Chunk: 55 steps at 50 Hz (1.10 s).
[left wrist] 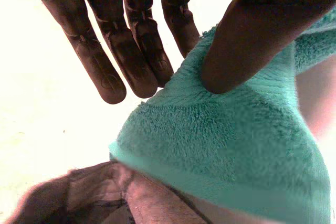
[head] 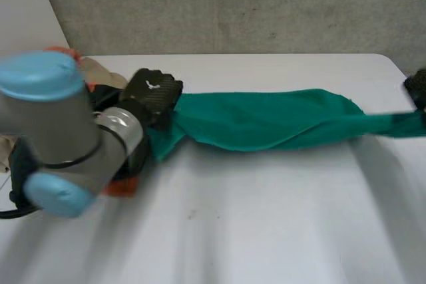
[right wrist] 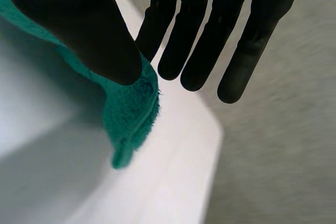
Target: Fold the laundry.
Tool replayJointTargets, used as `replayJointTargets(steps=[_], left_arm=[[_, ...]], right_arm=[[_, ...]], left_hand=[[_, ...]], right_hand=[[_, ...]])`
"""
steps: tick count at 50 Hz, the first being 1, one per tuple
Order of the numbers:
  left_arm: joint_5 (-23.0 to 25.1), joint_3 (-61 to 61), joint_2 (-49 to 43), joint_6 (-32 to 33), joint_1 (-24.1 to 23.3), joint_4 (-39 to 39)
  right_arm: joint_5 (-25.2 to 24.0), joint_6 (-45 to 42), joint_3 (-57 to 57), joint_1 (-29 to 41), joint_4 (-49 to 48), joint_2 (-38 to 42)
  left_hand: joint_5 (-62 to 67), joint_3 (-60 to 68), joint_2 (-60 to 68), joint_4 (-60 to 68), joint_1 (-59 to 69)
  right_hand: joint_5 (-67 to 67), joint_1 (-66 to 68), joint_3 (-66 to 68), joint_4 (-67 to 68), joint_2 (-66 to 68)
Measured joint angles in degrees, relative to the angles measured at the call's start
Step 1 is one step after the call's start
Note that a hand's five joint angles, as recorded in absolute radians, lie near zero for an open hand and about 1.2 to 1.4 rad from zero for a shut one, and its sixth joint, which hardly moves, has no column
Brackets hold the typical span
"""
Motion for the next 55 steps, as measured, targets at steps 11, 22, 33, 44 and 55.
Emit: replayJointTargets(steps=[11,22,33,44,55], left_arm=[[0.7,-1.8,19.5,-2.0,0.6,-14.9],[0.8,2.1,9.7,-1.6,2.0,-16.6],[0.7,25.1,-13.6,-1.0,3.0,-0.3],[2.1,32.7,-8.6,-2.4,4.3,27.9],[6.1,17.0,-3.2,-4.9,4.3,26.4]], right_arm=[[-0.8,-7.6,-14.0,-5.0,17.4,-10.0],[0.7,-13.1,-13.6,-2.8,18.9,1.2],[13.1,-9.1,-23.4,5.8,-5.2,19.6],[15.6,0.1,-29.3,7.9,-39.5,18.5],[14.4,1.4,-20.9,7.7,-33.5,16.9]], left_hand=[[0.0,0.2,0.1,0.0,0.0],[0.0,0.2,0.1,0.0,0.0],[0.0,0.2,0.2,0.1,0.0],[0.8,0.2,0.2,0.2,0.0],[1.0,0.2,0.2,0.2,0.0]], right_hand=[[0.0,0.0,0.1,0.0,0.0],[0.0,0.0,0.1,0.0,0.0],[0.0,0.0,0.2,0.0,0.1],[0.9,0.0,0.2,0.0,0.1],[1.0,0.0,0.2,0.1,0.1]])
